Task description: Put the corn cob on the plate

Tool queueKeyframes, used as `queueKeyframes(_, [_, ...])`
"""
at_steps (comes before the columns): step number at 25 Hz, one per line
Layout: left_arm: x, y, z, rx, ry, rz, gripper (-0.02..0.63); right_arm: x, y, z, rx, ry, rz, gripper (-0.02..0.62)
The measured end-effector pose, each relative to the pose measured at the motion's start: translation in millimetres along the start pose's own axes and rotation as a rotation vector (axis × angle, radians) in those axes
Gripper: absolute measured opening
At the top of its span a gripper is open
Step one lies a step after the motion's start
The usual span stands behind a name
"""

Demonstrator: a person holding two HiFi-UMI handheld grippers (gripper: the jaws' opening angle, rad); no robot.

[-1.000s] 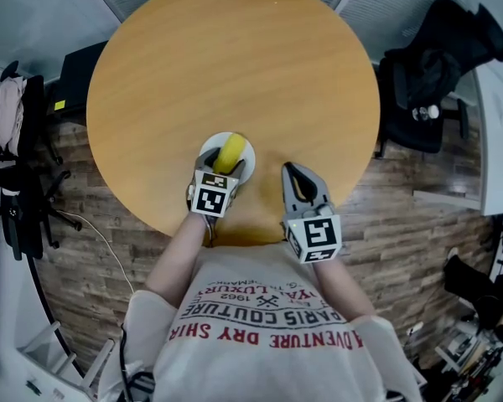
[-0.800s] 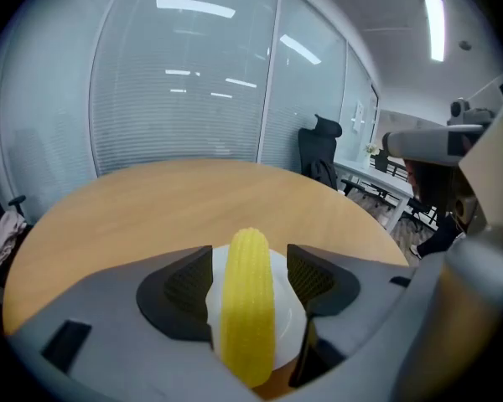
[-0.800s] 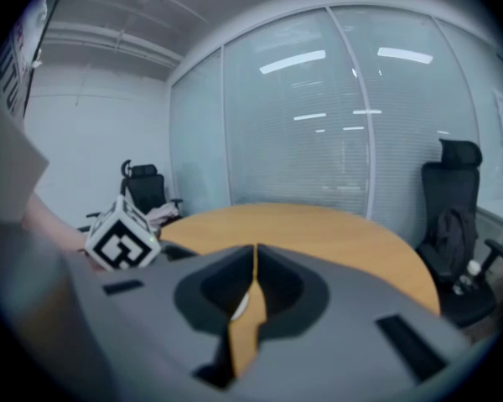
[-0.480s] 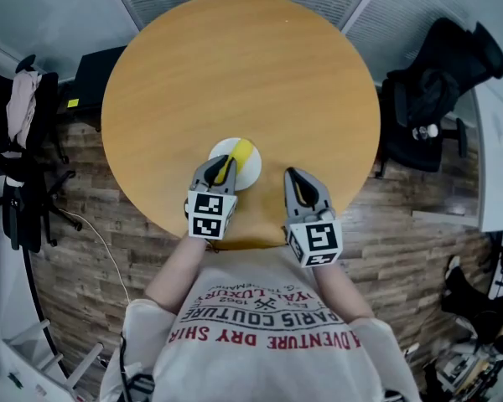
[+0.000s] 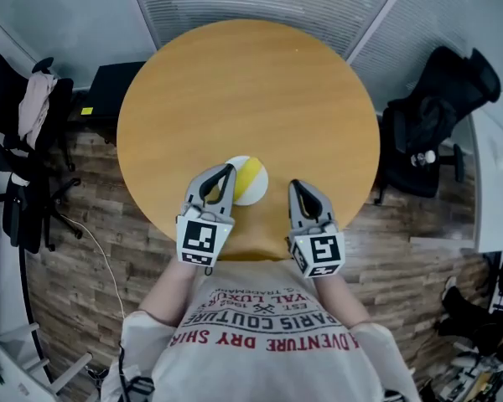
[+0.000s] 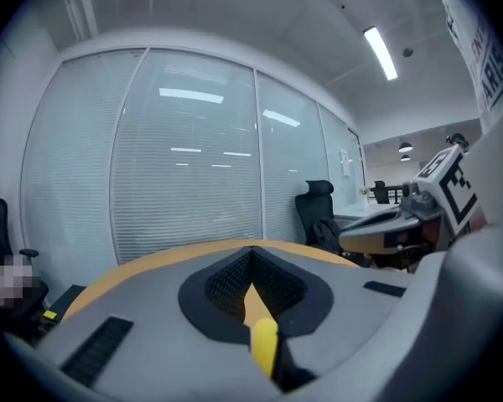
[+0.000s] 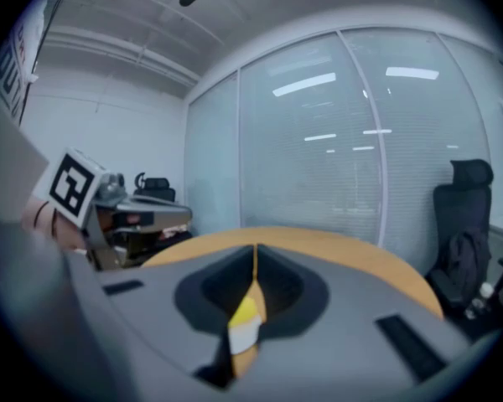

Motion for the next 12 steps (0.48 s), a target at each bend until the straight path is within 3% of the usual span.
queueKeyframes(5, [-4, 30, 17, 0.104, -0.087, 0.007, 0.032, -3, 12, -3, 0.027, 0.025, 0.020, 0.029])
queueKeyframes(12, [-22, 50, 33, 0.198, -0.051, 0.110, 0.032, 3, 22, -14, 0.045, -0.010, 0.007, 0.029])
Point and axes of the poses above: the fingertips, and each gripper's own axes: z backward along the fingers, x to its right, y out of its top, the point moved 2 cm from there along z, backward along the fingers, and after that the axes turned 2 degrees about -z, right-handed, at the moved point
